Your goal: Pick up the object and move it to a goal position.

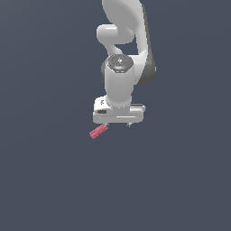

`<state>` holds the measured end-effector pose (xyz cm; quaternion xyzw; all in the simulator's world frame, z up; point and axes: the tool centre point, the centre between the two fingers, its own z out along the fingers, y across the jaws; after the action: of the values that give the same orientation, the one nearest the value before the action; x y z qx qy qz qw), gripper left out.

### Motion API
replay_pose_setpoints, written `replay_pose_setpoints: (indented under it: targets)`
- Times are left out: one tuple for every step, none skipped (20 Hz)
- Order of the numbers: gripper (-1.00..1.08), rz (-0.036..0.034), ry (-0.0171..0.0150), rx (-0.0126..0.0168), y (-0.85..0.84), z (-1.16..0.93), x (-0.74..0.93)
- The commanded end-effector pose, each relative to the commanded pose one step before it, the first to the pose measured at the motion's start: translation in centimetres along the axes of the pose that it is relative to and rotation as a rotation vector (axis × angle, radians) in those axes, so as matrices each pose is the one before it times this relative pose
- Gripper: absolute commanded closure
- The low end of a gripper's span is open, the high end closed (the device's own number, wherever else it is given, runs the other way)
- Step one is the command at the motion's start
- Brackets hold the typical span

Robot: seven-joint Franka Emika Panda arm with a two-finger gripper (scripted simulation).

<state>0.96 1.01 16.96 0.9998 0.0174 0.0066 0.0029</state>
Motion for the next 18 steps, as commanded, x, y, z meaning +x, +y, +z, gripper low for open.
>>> replay_pose_setpoints:
  targets:
    - [-0.92, 0.00000, 0.00000, 0.00000, 0.001, 0.000, 0.000]
    - [-0.92, 0.00057, 0.00099, -0.00035, 0.066, -0.044, 0.021]
    - [-0.92, 0.00167, 0.00286, -0.00096, 0.195, -0.125, 0.063]
    - [-0.92, 0.00265, 0.00473, -0.00161, 0.322, -0.208, 0.104]
    - [-0.92, 0.00343, 0.00663, -0.00231, 0.450, -0.296, 0.146]
    - [-0.92, 0.00376, 0.00846, -0.00304, 0.569, -0.385, 0.187]
    - [-0.92, 0.00272, 0.00825, -0.00307, 0.548, -0.387, 0.187]
    - [-0.92, 0.00104, 0.00652, -0.00253, 0.422, -0.319, 0.152]
    - [-0.92, -0.00044, 0.00468, -0.00190, 0.290, -0.243, 0.114]
    - [-0.92, -0.00145, 0.00273, -0.00118, 0.155, -0.155, 0.072]
    - [-0.92, -0.00161, 0.00100, -0.00048, 0.041, -0.069, 0.031]
    - [-0.92, -0.00096, -0.00018, 0.00004, -0.022, -0.002, 0.001]
    - [-0.92, 0.00018, -0.00061, 0.00026, -0.053, 0.031, -0.023]
    - [-0.92, 0.00198, -0.00121, 0.00058, -0.038, 0.086, -0.032]
    - [-0.92, 0.00400, -0.00093, 0.00054, -0.010, 0.092, -0.042]
    - [-0.92, 0.00622, -0.00077, 0.00055, 0.032, 0.108, -0.049]
    - [-0.92, 0.00824, -0.00066, 0.00058, 0.062, 0.125, -0.057]
    - [-0.92, 0.01023, -0.00064, 0.00063, 0.090, 0.145, -0.066]
